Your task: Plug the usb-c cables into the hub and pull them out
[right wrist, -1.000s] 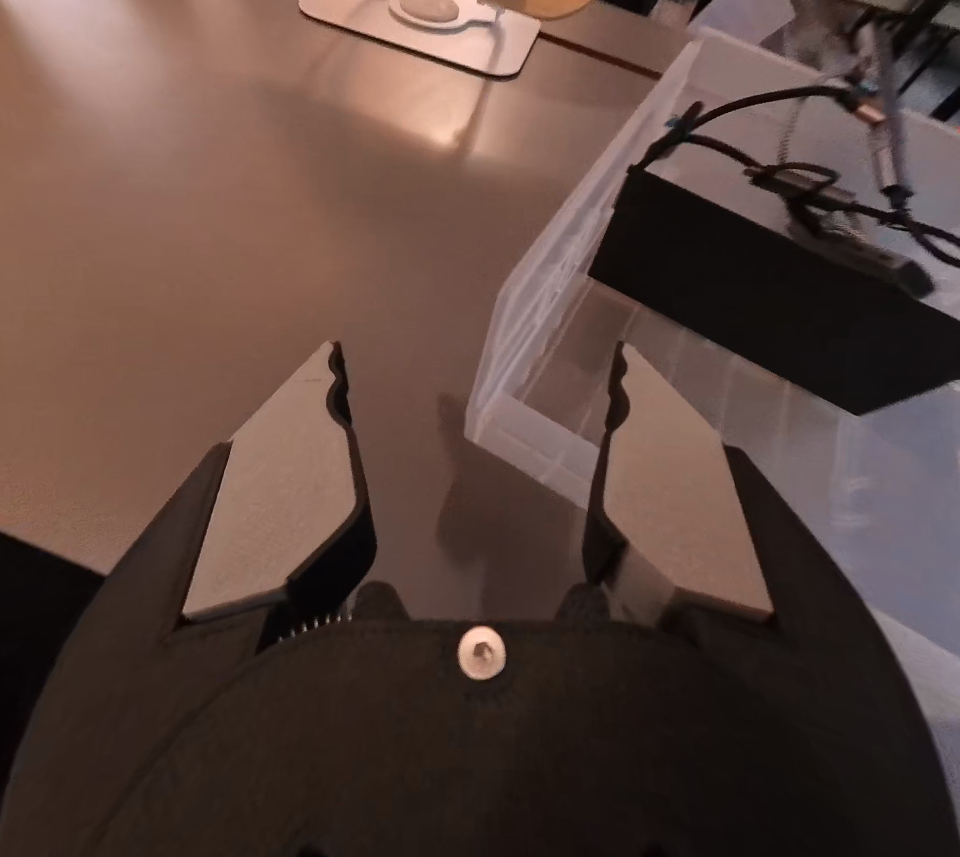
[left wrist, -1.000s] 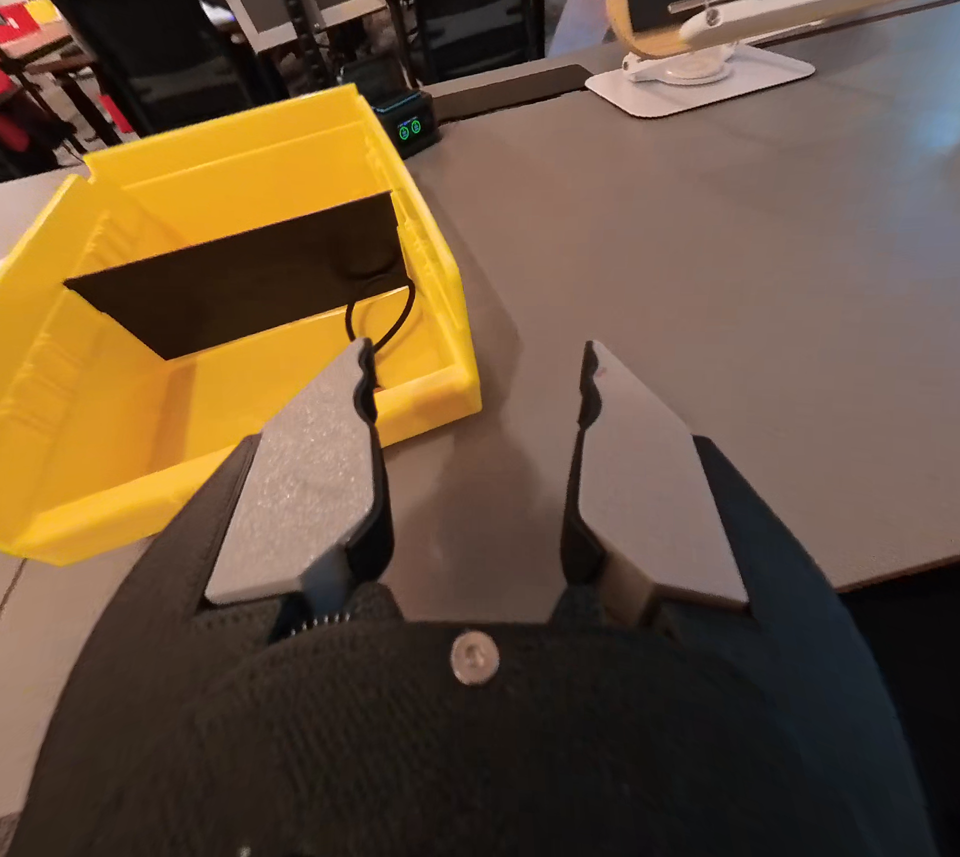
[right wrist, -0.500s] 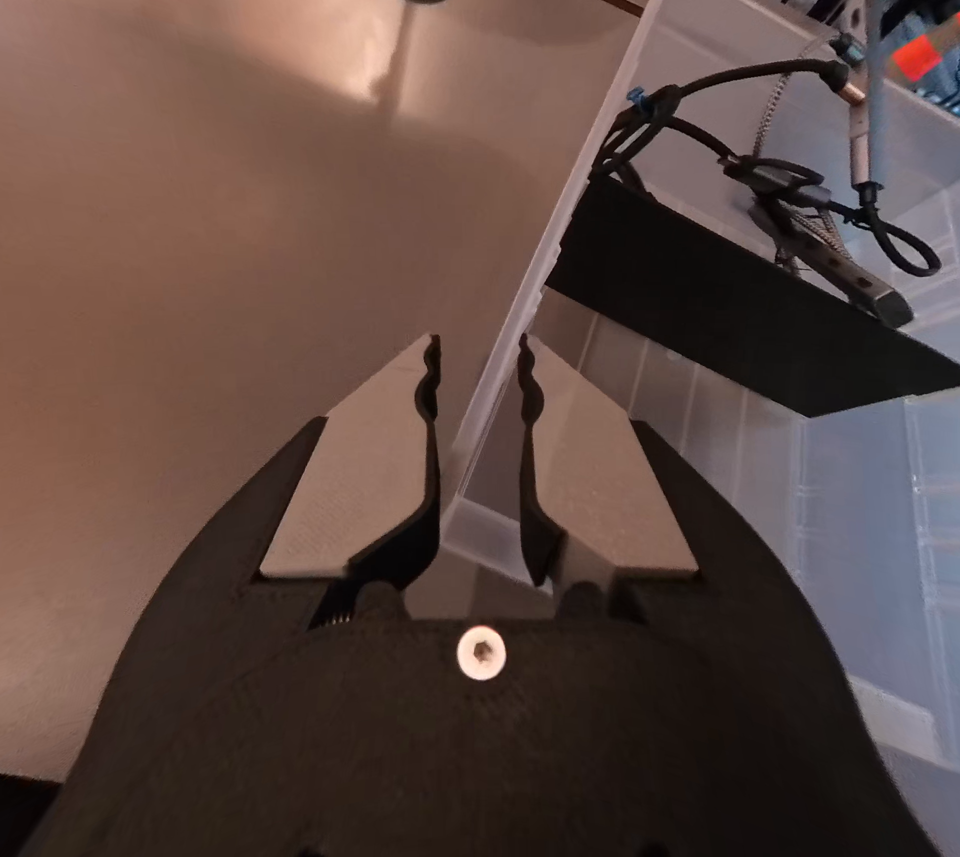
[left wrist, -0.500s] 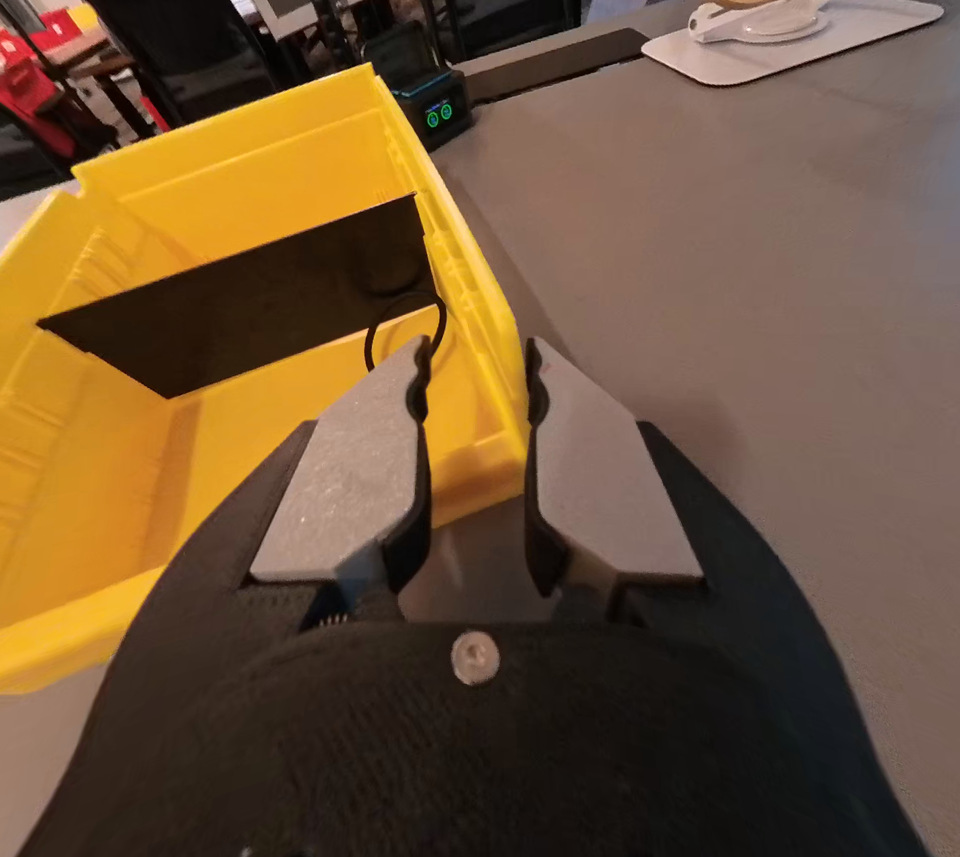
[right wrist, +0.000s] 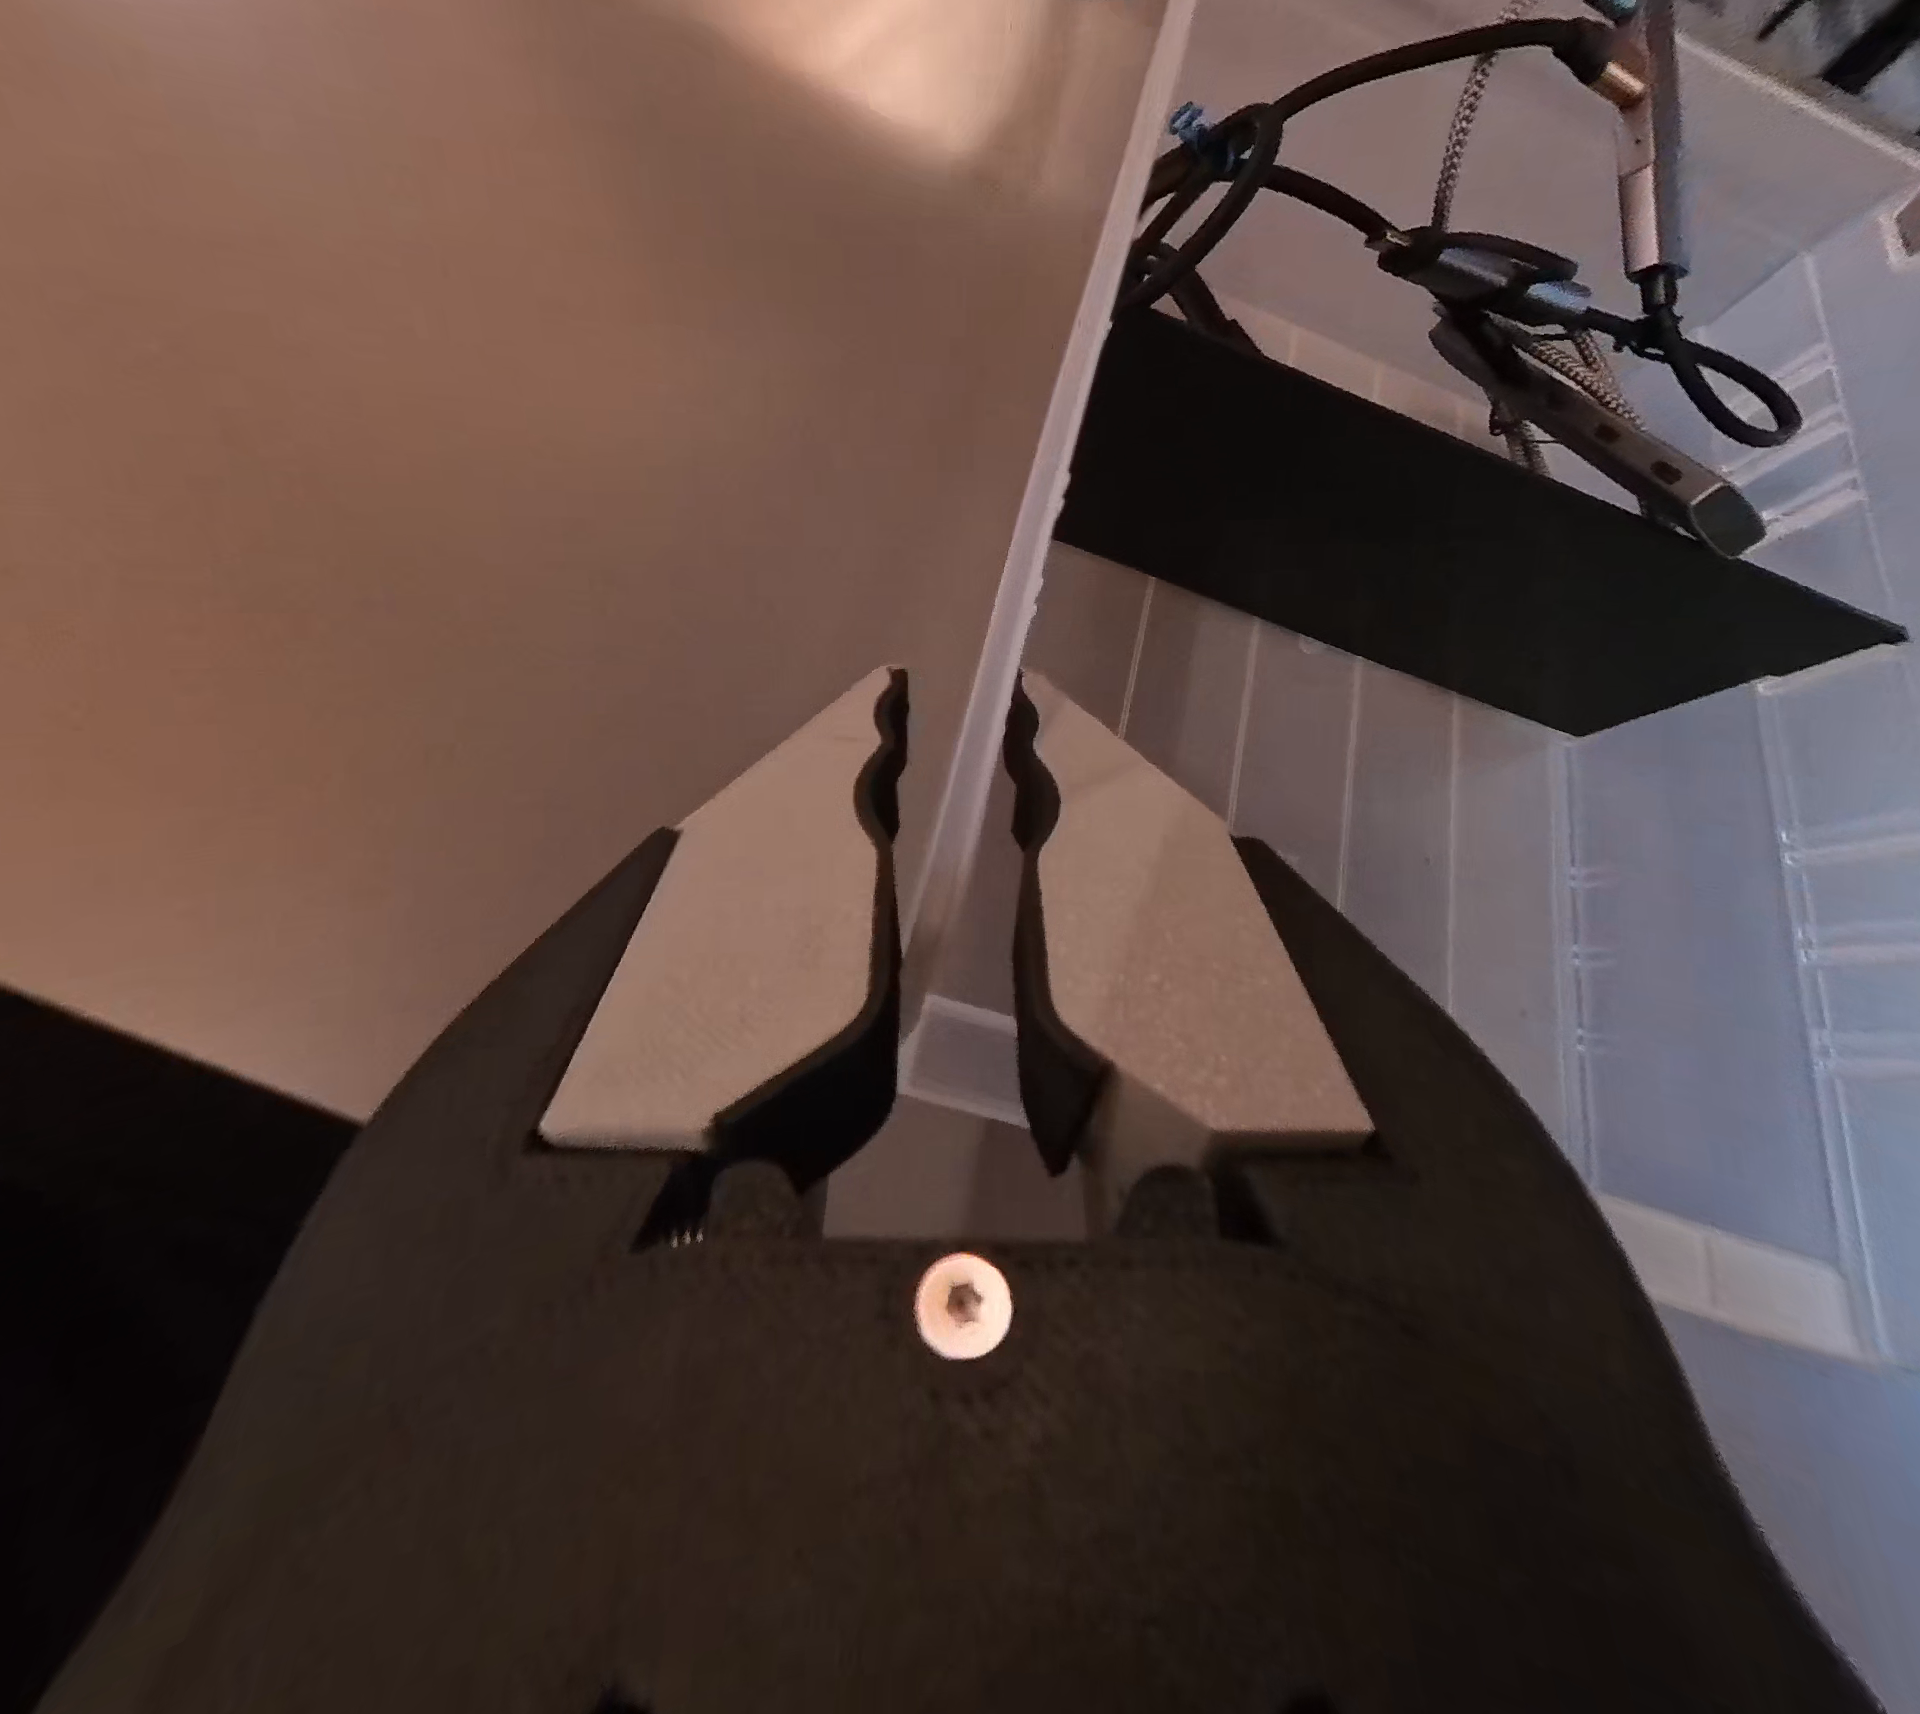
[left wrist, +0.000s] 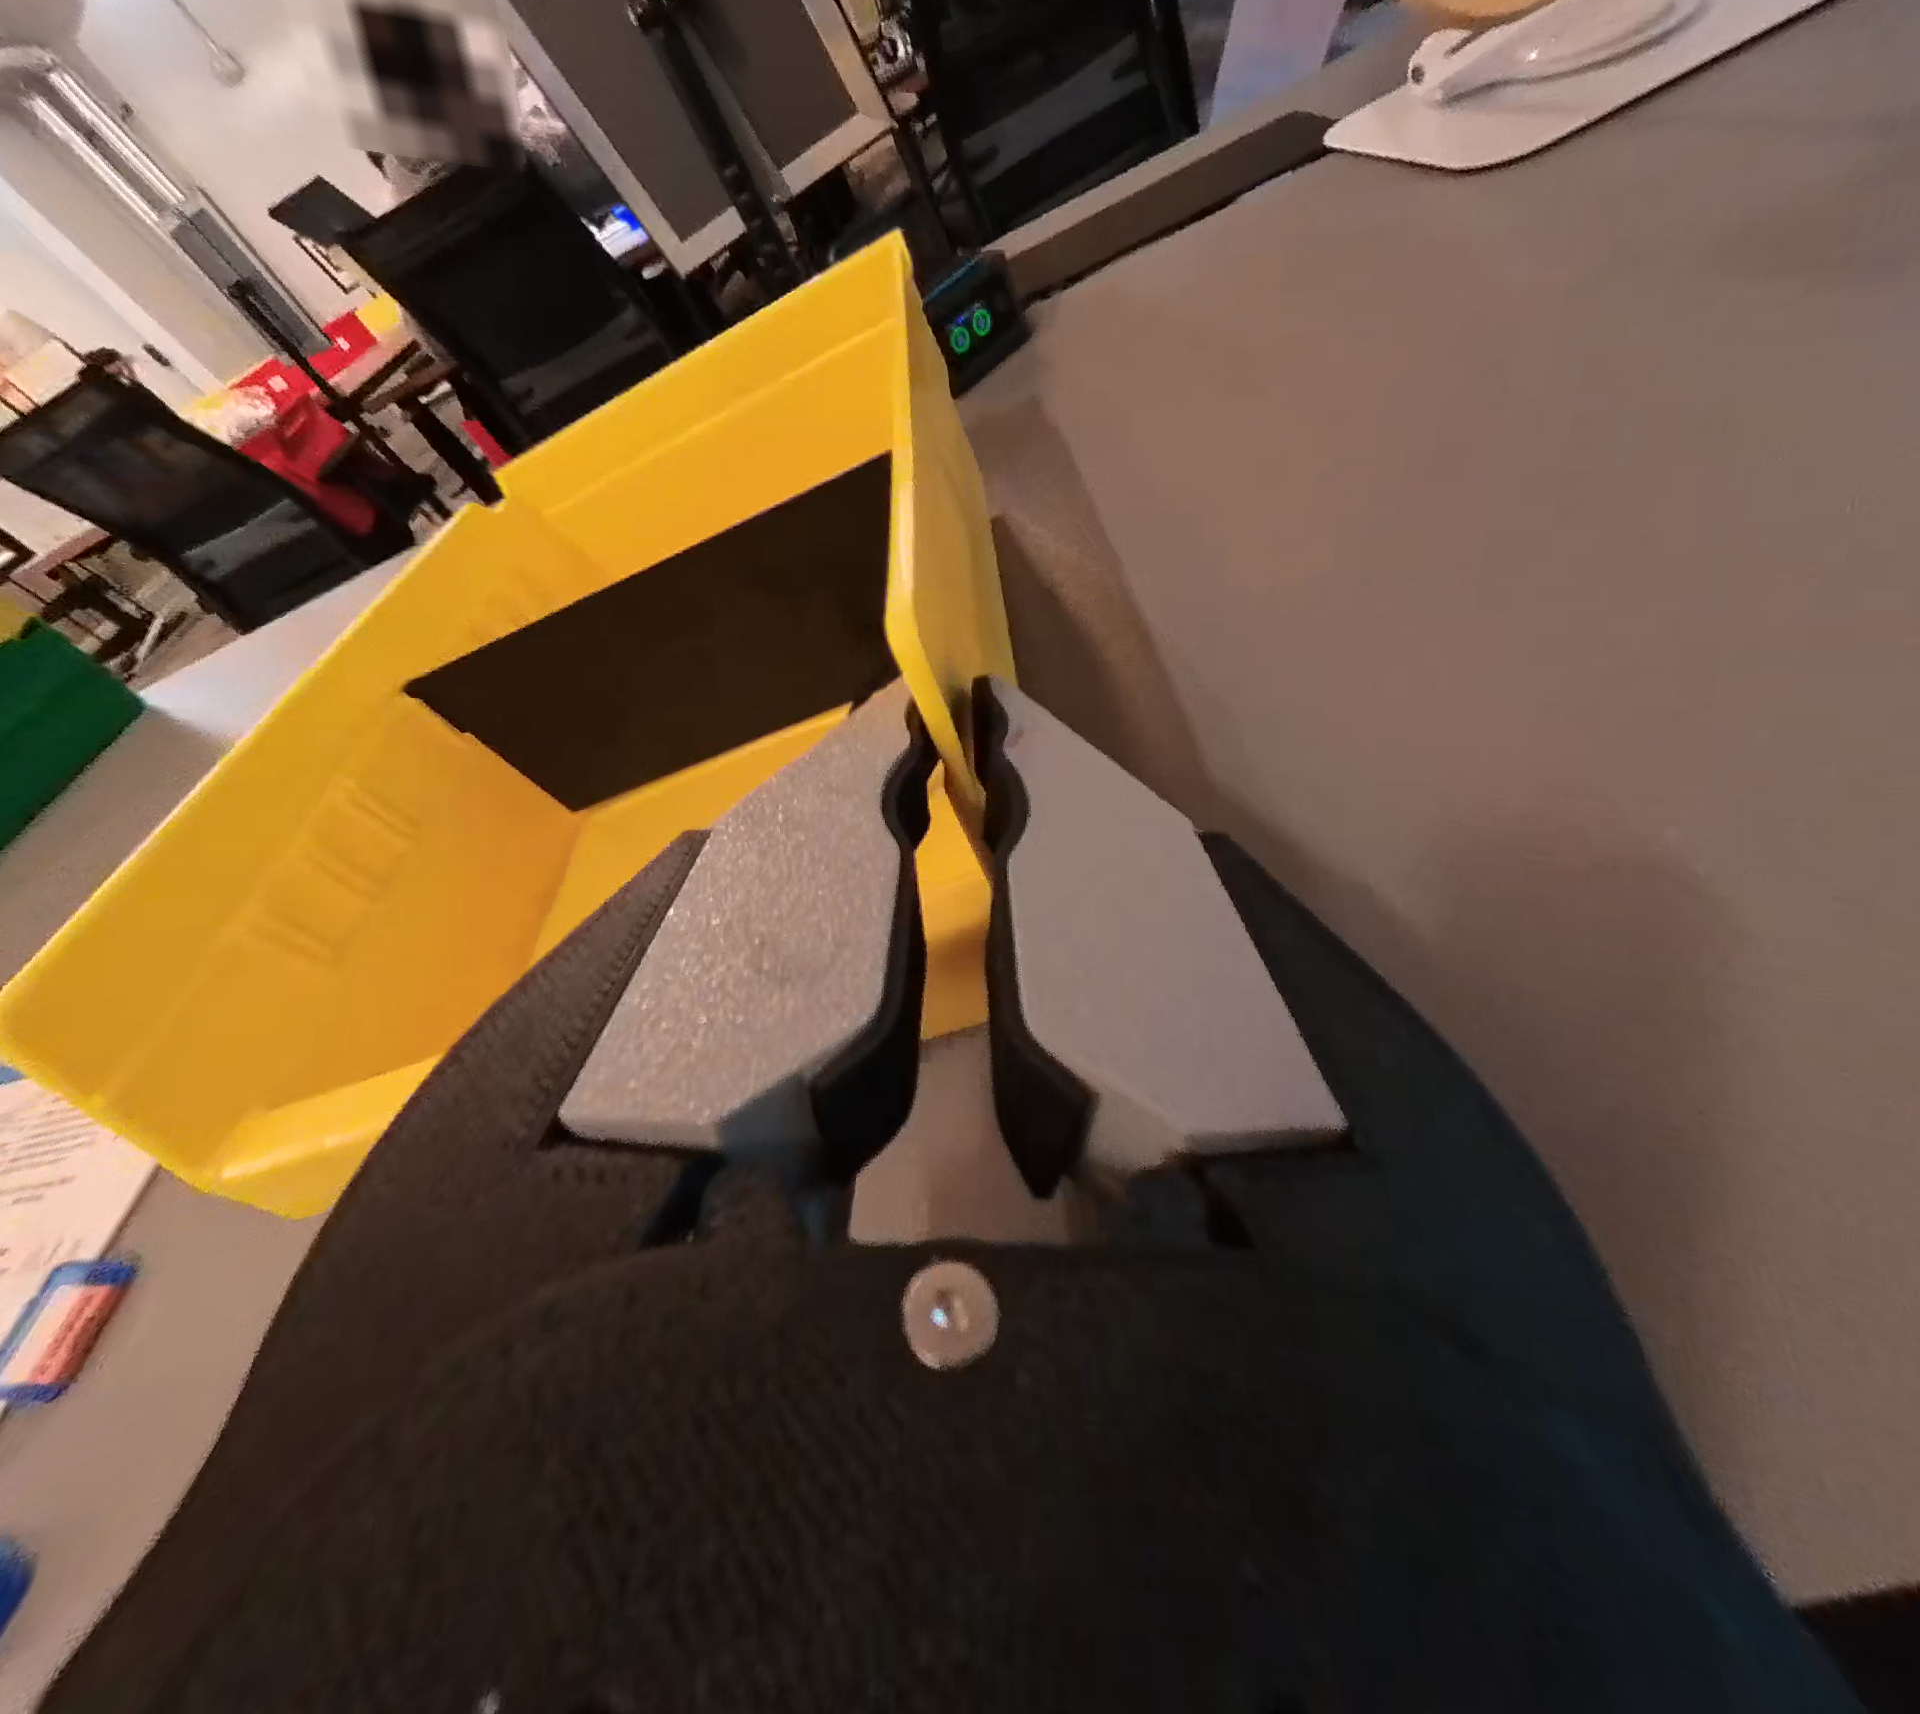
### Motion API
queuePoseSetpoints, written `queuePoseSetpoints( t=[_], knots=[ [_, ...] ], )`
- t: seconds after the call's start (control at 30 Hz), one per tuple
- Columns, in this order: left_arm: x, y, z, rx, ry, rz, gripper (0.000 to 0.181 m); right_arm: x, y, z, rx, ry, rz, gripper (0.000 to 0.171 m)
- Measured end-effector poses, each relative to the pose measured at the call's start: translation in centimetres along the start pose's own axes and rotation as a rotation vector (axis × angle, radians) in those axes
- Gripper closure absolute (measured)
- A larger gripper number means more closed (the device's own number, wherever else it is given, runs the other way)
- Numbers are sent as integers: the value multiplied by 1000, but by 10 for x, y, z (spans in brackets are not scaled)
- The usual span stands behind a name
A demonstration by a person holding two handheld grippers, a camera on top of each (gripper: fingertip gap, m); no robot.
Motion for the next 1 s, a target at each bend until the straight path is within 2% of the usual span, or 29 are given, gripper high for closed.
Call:
queuePoseSetpoints(
  t=[0.17,0.43,0.53,0.63,0.67,0.73,0.8,0.87,1.0],
  knots=[
    [-25,15,21,-25,73,-66,179,-15,-9,55,-93,49,5,148],
    [-101,48,25,-41,56,-250,179,-62,-49,168,-291,178,42,136],
    [-126,58,19,-25,58,-309,179,-90,-73,227,-416,197,16,129],
    [-141,65,16,-15,67,-365,179,-130,-105,300,-636,118,-51,112],
    [-143,66,16,-17,74,-378,179,-145,-116,323,-687,106,-71,110],
    [-144,67,17,-29,78,-392,179,-170,-130,366,-725,161,-106,118],
    [-140,66,19,-44,63,-386,179,-187,-125,397,-739,232,-122,131],
    [-135,66,24,-53,59,-377,179,-198,-104,411,-765,302,-184,130],
    [-130,66,29,-42,77,-380,179,-196,-64,390,-805,361,-223,123]
  ],
)
Point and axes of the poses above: each gripper's, where its closed fingertips meet, y back along the fingers, x out of its underside, z = x × y across the jaws, the point moved 3 cm from there along y, back along the fingers, and after that the axes turned 12 degrees about -x, right-handed, at the moved point
